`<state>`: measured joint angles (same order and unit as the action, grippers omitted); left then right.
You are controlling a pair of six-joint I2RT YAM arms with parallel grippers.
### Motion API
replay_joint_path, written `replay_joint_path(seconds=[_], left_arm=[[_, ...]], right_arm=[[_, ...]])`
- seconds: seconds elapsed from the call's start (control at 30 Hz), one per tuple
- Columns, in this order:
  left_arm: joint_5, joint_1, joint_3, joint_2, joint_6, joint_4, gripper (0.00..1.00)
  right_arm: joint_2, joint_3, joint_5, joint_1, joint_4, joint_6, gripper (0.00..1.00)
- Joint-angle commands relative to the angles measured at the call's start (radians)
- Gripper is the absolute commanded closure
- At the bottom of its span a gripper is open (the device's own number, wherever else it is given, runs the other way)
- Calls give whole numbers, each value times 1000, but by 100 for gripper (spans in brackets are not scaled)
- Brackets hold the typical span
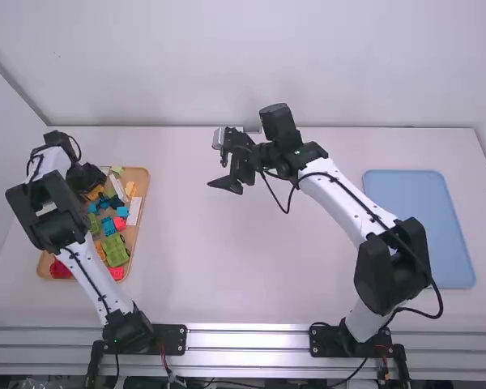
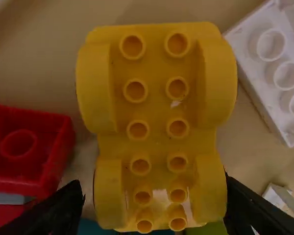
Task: Assemble lego blocks to make yellow taxi
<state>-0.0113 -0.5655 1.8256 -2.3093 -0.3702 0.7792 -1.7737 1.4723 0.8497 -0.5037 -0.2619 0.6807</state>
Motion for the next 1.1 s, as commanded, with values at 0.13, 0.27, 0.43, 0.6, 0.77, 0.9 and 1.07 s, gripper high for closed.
replay_joint_path(seconds=[0.13,0.27,0.43,0.6,0.77,0.9,1.07], left_arm=[[-5,0,-39,-7,0,-36,36],[-5,-4,-39,-7,0,-28,51],[14,-17,42,-2,60,58,62],[17,-29,135,83,69,215,91],[21,-6,63,214,76,240,96],[22,48,-118,365,95,177,98],[90,181,-477,623,365,-42,94]], right_arm=[[-12,17,6,-2,0,0,1],[-12,17,6,-2,0,-4,1],[-12,17,2,0,0,-3,1],[-12,19,4,0,-7,-3,1],[-12,19,10,0,-6,0,2],[-10,19,10,-1,-14,-4,1],[4,19,11,7,-60,0,2]])
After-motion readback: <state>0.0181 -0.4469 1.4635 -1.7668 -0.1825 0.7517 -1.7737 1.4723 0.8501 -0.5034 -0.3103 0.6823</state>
